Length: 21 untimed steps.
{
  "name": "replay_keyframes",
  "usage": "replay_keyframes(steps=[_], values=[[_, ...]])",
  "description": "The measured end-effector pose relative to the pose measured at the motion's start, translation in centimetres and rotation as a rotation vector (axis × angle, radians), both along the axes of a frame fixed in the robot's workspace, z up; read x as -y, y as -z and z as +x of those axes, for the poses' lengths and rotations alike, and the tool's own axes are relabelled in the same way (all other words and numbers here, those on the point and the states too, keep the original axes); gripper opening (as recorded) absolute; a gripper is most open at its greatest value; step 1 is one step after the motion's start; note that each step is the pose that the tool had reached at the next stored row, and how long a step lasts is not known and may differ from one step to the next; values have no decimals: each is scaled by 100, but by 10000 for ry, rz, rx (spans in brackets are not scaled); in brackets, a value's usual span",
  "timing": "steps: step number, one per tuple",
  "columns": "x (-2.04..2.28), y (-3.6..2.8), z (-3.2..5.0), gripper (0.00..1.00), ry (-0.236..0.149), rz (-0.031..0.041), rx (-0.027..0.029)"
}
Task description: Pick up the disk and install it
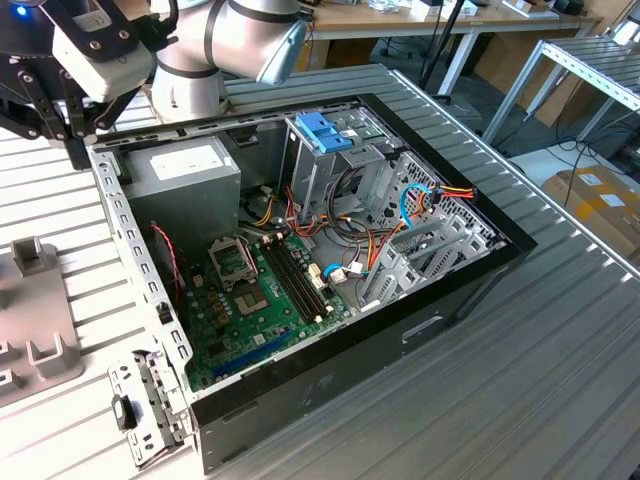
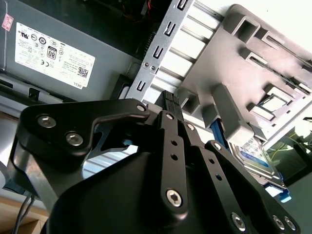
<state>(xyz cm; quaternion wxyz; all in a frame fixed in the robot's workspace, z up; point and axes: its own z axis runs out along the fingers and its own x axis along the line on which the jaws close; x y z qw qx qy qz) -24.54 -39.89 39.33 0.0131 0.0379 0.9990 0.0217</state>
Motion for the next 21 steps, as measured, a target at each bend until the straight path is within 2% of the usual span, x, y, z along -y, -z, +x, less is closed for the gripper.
replay_keyframes(steps=[21], values=[[0, 0, -117, 11, 0, 0, 1]])
